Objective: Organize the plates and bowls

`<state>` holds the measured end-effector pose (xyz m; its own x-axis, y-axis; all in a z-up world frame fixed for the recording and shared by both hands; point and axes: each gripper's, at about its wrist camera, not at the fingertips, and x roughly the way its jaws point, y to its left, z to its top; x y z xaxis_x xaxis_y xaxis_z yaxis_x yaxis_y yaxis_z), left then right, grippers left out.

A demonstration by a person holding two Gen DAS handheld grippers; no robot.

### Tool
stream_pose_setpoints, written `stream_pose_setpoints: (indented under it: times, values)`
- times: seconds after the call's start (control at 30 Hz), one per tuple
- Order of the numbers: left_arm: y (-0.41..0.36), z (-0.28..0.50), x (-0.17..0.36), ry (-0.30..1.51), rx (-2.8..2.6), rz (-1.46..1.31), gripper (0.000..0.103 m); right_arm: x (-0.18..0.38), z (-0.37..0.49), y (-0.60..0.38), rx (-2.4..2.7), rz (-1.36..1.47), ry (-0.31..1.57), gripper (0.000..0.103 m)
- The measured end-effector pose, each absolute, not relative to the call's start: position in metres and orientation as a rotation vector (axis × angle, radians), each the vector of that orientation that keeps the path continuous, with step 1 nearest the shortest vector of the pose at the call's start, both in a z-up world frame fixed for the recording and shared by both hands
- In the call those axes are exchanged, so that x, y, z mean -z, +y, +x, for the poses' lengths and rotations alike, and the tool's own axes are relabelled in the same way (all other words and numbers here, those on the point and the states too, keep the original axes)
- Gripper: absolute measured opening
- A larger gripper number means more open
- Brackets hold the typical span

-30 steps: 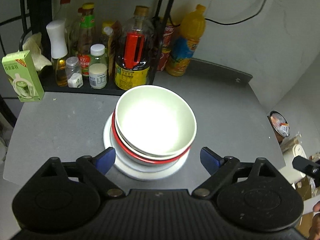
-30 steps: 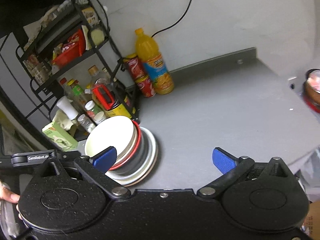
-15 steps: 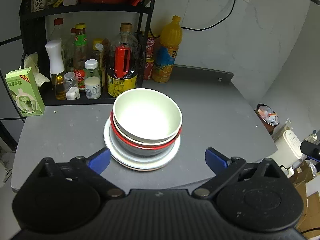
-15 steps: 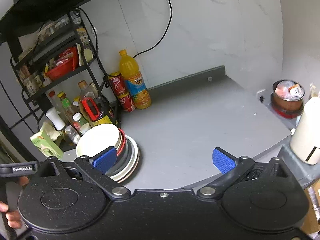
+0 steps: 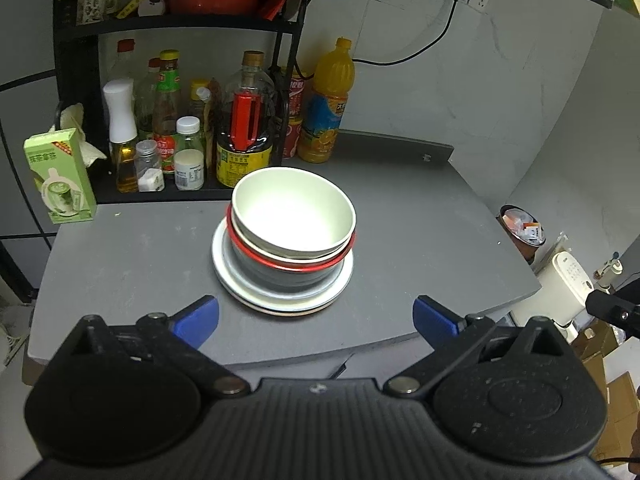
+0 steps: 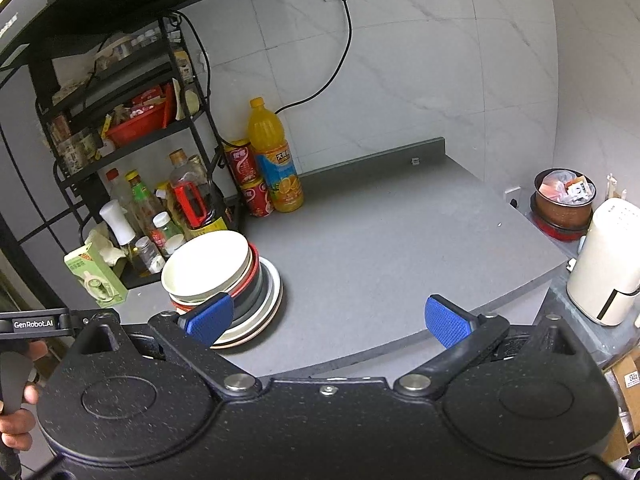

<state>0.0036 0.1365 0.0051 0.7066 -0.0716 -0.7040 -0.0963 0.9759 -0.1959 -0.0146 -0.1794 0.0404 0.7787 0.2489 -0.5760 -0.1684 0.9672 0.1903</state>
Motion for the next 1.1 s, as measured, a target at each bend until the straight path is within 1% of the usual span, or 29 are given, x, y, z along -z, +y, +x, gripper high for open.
stream_pose_setpoints:
  times: [0.57,1.1]
  values:
    - [0.134,-0.033,-0.005,0.775,0.002,-0.199,0.102,-0.035,-0.048,-0.164,-0.22,0.07,0.655,0.103]
    - [0.131,-0.04,-0.001,0.764,0.009,-0.192,0.102,-0.034,-0.053,-0.157,-0.236,0.056,0.694,0.103]
